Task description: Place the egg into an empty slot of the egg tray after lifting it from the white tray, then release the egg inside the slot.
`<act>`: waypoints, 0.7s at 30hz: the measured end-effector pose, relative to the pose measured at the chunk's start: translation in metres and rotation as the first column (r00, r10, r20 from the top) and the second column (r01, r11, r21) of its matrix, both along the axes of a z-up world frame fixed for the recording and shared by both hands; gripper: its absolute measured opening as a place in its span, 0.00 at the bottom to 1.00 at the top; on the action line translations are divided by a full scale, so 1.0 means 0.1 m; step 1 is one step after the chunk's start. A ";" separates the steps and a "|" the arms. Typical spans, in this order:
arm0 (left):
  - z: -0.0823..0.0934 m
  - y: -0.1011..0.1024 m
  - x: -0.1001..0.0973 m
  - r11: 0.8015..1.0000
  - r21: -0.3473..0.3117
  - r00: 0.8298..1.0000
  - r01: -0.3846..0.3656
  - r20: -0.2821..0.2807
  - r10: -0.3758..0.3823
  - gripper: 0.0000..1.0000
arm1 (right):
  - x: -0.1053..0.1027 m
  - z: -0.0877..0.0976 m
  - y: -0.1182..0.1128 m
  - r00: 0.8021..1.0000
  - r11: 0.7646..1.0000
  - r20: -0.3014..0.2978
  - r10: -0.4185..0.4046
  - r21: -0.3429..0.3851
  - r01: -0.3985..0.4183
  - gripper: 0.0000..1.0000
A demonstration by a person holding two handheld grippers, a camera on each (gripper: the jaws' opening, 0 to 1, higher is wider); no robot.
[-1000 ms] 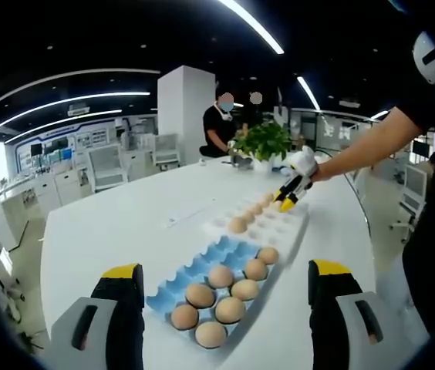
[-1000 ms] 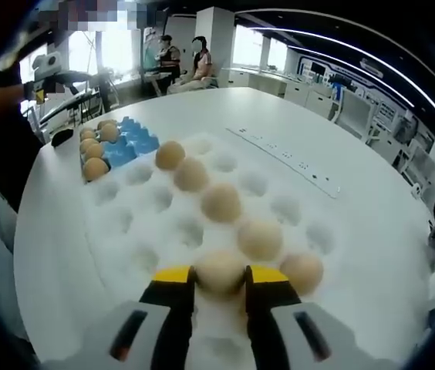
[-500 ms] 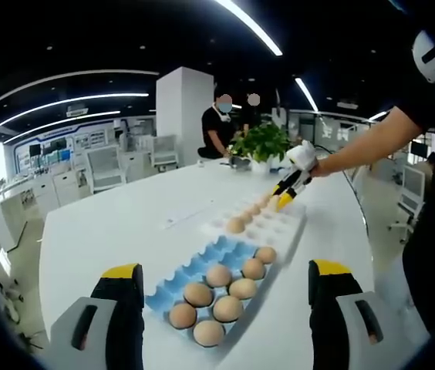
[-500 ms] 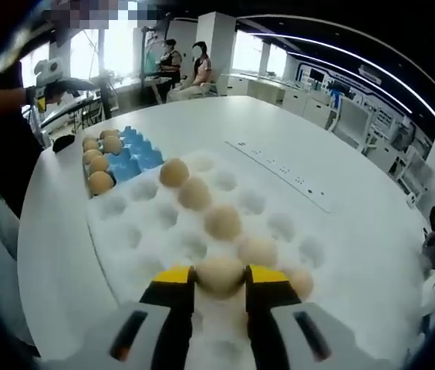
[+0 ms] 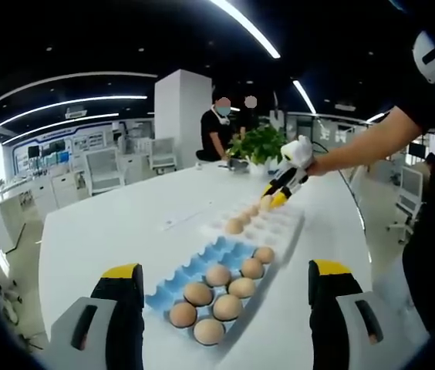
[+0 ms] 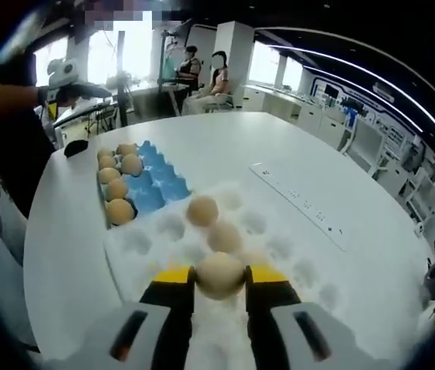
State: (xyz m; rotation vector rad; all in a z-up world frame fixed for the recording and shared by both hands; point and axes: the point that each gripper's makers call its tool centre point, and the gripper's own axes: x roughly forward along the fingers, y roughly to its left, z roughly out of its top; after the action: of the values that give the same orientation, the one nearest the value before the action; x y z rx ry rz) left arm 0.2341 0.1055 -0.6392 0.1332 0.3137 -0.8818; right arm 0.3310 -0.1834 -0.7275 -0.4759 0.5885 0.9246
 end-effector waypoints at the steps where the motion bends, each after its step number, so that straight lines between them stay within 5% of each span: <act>1: 0.00 0.00 0.00 1.000 0.001 1.000 0.000 -0.001 0.000 0.91 | 0.00 0.00 0.05 1.000 1.000 0.001 0.008 0.000 -0.008 0.27; 21: 0.03 0.22 -0.06 1.000 -0.001 1.000 -0.030 0.005 0.030 0.91 | -0.03 0.00 1.06 0.985 0.984 0.003 0.172 0.046 -0.172 0.27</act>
State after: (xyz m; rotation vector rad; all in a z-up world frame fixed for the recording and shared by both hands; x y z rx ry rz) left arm 0.2285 0.1277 -0.6366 0.1296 0.3104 -0.8515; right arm 0.3280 -0.0773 -0.7275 -0.4905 0.5322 1.1004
